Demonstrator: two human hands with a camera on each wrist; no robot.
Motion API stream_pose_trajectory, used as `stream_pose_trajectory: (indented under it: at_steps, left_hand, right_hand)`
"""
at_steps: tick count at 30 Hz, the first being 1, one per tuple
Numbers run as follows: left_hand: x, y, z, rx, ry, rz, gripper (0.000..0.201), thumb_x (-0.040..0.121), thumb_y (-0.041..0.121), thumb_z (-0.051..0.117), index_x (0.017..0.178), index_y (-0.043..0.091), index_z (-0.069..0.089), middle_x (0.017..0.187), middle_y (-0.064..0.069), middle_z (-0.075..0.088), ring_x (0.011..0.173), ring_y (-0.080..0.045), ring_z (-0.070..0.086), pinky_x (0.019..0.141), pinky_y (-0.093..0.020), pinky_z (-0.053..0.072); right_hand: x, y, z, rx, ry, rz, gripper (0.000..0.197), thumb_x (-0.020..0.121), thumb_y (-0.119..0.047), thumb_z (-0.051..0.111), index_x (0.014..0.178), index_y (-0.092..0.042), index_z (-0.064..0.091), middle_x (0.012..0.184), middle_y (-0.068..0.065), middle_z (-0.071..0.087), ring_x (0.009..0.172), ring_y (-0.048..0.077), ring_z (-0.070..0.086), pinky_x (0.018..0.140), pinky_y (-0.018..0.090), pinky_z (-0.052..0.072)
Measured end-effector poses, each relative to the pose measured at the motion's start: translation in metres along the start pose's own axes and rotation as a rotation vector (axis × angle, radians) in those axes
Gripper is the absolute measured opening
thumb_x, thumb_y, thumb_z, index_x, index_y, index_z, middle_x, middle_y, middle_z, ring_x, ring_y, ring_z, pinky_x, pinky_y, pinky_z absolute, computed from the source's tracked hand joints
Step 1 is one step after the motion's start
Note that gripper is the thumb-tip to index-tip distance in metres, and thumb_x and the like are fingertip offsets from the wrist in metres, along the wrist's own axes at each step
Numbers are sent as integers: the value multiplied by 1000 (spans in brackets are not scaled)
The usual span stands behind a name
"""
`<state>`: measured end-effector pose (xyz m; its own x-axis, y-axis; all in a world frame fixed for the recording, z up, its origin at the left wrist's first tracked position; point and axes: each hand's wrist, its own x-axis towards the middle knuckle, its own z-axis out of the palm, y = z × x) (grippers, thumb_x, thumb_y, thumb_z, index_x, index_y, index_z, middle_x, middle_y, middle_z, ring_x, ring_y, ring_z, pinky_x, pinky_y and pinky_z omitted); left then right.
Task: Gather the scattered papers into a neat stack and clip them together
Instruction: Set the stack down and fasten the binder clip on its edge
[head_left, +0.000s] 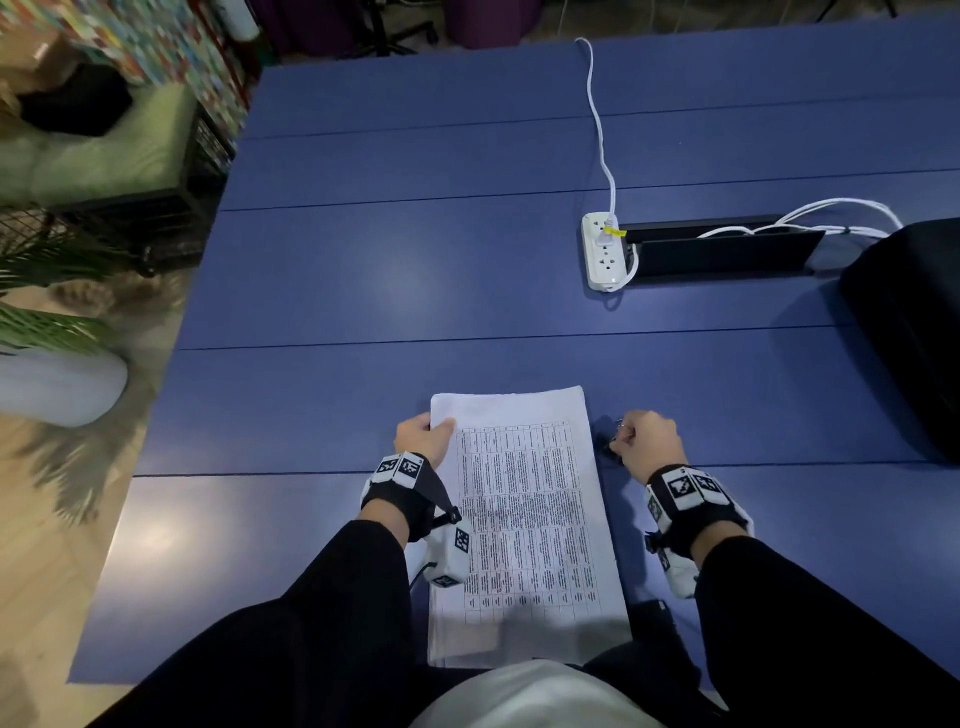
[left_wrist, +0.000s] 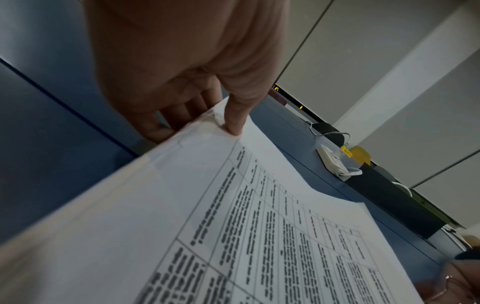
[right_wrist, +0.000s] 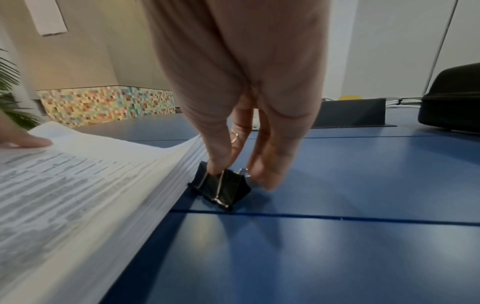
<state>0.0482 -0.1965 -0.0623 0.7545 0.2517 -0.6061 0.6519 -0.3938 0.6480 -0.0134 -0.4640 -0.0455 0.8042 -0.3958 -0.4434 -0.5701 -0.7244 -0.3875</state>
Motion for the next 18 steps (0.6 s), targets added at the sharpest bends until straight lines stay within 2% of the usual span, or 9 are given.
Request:
stream_pose_trajectory:
  at_steps: [2,4,7,9,11,14,16,18]
  left_hand:
    - [-1,-2,-3,-10,-3,7,11,81,20,62,71,15,64,76,-6,63,72,-25,60,76,-34,53]
    - [-4,-1,-4,-29,-10,13,13,82,19,62,69,19,65,79,-6,67,77,-27,64,82,-38,55]
    - [-8,0,-5,-60,-16,20,20,82,18,62,63,22,63,79,-7,68,78,-28,65,84,-43,56]
    - [-11,1,-5,-79,-15,23,20,82,19,63,62,22,63,79,-8,69,77,-28,65,83,-44,56]
    - [-12,4,-7,-97,-29,13,17,79,19,64,62,21,65,79,-9,71,79,-30,67,82,-44,57]
    - [-6,5,-8,-106,-73,7,14,67,25,67,57,15,67,74,-9,71,74,-29,67,81,-47,56]
    - [5,2,-6,-88,-105,22,23,57,33,67,64,12,70,77,-11,73,74,-30,69,82,-52,56]
    - [14,-1,-2,-83,-121,39,36,52,42,67,72,11,69,83,-12,75,81,-32,72,81,-53,57]
  right_hand:
    - [1,-1,0,-16,-19,-16,31,80,-7,66,58,-15,46,105,17,55,88,36,59,79,35,50]
    - [1,-4,-1,-30,-55,-19,39,81,-8,64,56,-21,37,108,17,51,93,37,58,84,34,48]
    - [1,-9,-4,-68,-141,-20,34,81,-7,56,57,-20,35,93,12,55,104,34,53,85,31,46]
    - [1,-12,-7,-28,-185,-10,29,79,-8,56,58,-18,40,83,10,57,101,32,57,78,30,47]
    - [3,-12,-10,9,-194,0,23,78,-12,60,61,-18,46,84,9,61,96,30,60,72,27,46]
    - [5,-10,-12,33,-178,11,15,76,-19,68,81,-15,55,99,11,64,93,27,62,70,25,45]
    - [7,-9,-15,8,-198,33,31,75,-23,71,101,-11,59,110,13,63,100,28,61,75,24,44]
    - [9,-10,-20,-28,-205,51,44,75,-26,73,113,-8,59,116,14,62,107,28,59,81,26,44]
